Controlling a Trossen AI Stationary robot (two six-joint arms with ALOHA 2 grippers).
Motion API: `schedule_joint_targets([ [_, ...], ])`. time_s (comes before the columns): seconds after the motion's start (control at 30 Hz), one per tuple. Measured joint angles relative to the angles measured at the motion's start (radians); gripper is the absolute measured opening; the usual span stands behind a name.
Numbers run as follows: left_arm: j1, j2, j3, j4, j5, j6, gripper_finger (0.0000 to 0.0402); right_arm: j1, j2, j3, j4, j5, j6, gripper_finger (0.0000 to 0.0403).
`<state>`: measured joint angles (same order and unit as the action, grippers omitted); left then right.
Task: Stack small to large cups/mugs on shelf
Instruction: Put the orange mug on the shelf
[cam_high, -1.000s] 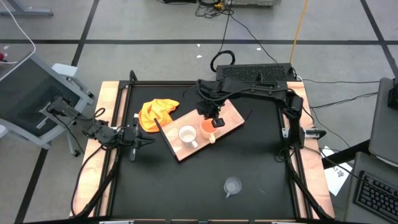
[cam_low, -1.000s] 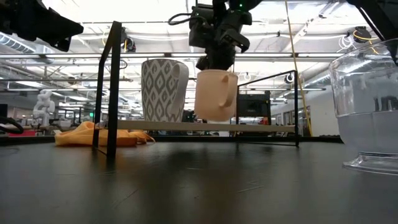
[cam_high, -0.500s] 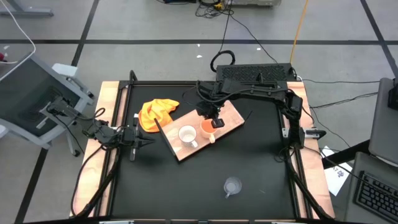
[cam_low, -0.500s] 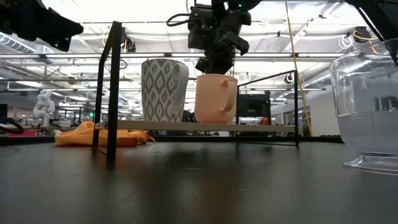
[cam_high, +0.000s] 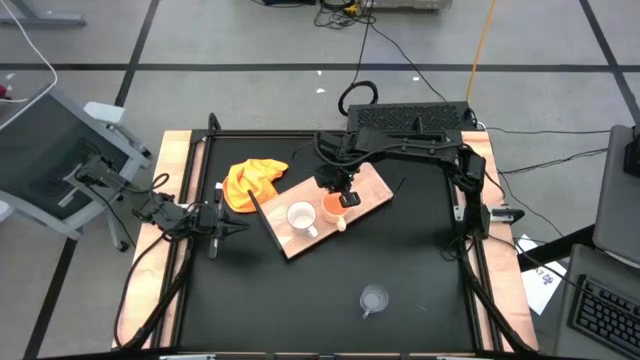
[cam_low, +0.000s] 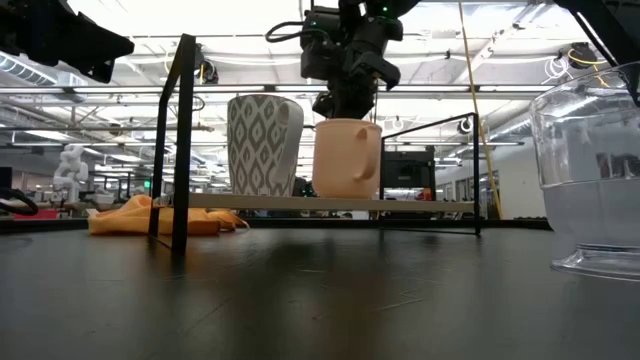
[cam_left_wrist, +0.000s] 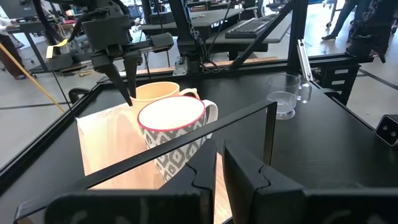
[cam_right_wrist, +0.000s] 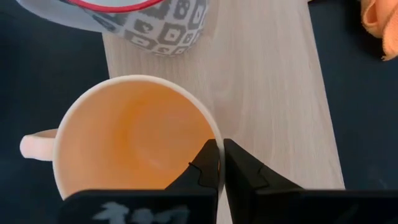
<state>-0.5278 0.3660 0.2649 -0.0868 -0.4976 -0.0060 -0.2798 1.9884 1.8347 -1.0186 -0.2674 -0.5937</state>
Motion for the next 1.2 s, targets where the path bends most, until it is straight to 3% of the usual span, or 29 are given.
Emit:
schedule_joint_targets([
  [1.2,0.000,0.000,0.000,-0.045,0.002,-0.026,0.0031,0.027,0.002,0.000,0.016,0.036,0.006,0.0004],
])
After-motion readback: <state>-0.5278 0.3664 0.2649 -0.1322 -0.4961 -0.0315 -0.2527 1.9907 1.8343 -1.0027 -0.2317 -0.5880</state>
